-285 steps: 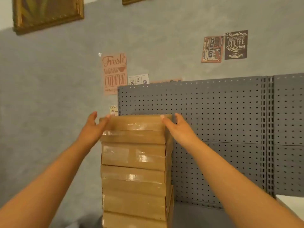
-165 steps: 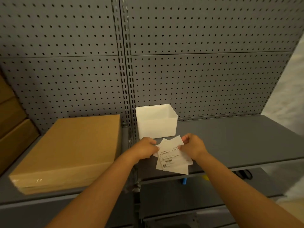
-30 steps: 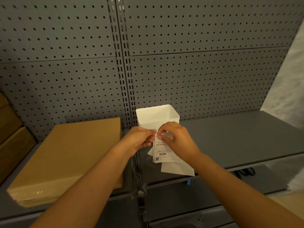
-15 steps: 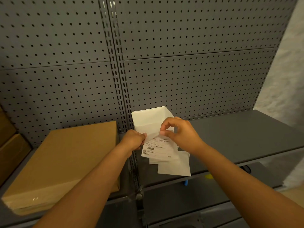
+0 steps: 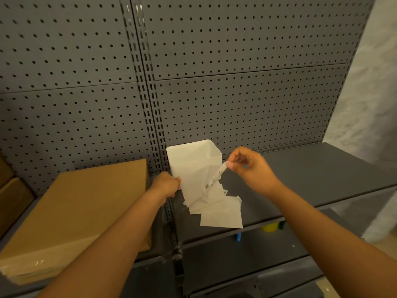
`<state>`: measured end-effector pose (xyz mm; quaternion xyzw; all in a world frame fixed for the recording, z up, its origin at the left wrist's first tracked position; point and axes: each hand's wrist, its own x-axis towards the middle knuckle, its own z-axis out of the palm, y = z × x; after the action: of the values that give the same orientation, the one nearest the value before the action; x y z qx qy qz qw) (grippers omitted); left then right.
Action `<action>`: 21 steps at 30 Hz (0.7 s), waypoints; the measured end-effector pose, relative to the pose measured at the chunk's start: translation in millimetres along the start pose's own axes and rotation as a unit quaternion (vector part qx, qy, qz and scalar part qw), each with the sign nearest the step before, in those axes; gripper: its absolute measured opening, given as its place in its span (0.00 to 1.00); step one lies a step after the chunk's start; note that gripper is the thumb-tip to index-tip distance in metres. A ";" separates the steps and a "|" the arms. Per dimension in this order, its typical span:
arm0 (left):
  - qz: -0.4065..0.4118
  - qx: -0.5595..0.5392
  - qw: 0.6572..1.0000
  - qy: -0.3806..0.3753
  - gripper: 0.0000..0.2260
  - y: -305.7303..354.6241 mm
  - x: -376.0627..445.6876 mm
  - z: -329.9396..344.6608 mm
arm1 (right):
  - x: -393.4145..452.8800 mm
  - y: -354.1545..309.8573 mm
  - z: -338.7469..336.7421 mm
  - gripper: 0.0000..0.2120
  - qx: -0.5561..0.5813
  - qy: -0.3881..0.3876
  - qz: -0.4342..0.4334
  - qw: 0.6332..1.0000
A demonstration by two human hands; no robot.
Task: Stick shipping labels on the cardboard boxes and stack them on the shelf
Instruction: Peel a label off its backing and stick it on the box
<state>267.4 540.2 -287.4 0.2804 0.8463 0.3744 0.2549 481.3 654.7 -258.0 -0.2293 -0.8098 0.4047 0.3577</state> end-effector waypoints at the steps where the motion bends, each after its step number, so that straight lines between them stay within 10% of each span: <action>1: 0.000 0.003 1.000 -0.001 0.14 0.5 -0.6 0.7 | -0.6 2.0 -1.8 0.03 0.003 0.008 0.004 1.000; 21: 0.057 0.038 0.995 0.079 0.19 -4.0 -2.4 -5.1 | -1.4 22.5 -27.2 0.02 -0.016 0.217 0.114 0.969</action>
<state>264.8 533.9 -287.0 0.3073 0.8598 0.3773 0.1548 504.8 679.8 -265.6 -0.4078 -0.6877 0.3702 0.4729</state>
